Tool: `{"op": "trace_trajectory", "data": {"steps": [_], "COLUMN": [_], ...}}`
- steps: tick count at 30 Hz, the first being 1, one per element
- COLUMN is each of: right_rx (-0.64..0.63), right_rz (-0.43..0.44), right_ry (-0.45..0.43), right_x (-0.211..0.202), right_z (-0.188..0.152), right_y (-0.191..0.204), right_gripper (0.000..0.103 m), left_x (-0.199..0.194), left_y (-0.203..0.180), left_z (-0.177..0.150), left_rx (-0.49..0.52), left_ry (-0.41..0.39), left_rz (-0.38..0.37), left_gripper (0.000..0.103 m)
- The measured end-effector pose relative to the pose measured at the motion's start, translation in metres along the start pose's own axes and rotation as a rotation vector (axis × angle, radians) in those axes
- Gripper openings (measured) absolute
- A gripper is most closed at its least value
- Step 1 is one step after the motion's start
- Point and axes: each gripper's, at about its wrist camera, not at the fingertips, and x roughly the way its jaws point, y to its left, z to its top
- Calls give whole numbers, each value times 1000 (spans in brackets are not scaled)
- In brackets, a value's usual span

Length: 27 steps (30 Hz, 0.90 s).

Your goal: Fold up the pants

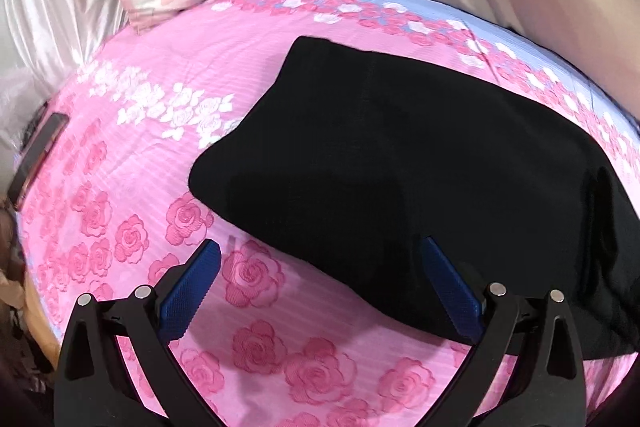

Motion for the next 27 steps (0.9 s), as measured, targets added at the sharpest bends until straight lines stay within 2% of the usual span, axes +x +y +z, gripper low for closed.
{"op": "trace_trajectory", "data": {"steps": [3, 10, 11, 12, 13, 14, 15, 18, 22, 24, 27], "right_rx": [24, 103, 119, 128, 137, 145, 152, 170, 221, 252, 308], "right_rz": [2, -1, 5, 7, 14, 21, 26, 47, 80, 94, 115], "right_ry": [-19, -17, -23, -24, -23, -24, -25, -31, -54, -69, -104], "right_x": [-3, 0, -1, -1, 0, 0, 0, 0, -2, -4, -10], "right_z": [-1, -1, -1, -1, -1, -1, -1, -1, -2, -3, -5], "right_y": [-3, -16, -18, -19, -20, -22, -23, -25, -34, -39, -49], "right_gripper": [48, 56, 58, 59, 60, 61, 62, 64, 64, 64, 64], "left_x": [14, 27, 27, 26, 27, 27, 25, 4, -55, -83, -125], "left_y": [14, 15, 13, 11, 8, 7, 9, 0, -37, -55, -97], "left_z": [7, 28, 30, 31, 32, 34, 34, 38, 39, 38, 32], "left_rx": [-75, -145, -133, -125, -111, -110, -117, -83, 43, 102, 215], "left_ry": [30, -74, -80, -89, -92, -90, -87, -143, -304, -370, -439], "left_rz": [-124, -239, -237, -225, -204, -214, -234, -222, -213, -233, -307], "left_gripper": [98, 96, 83, 54, 39, 25, 21, 19, 19, 19, 19]}}
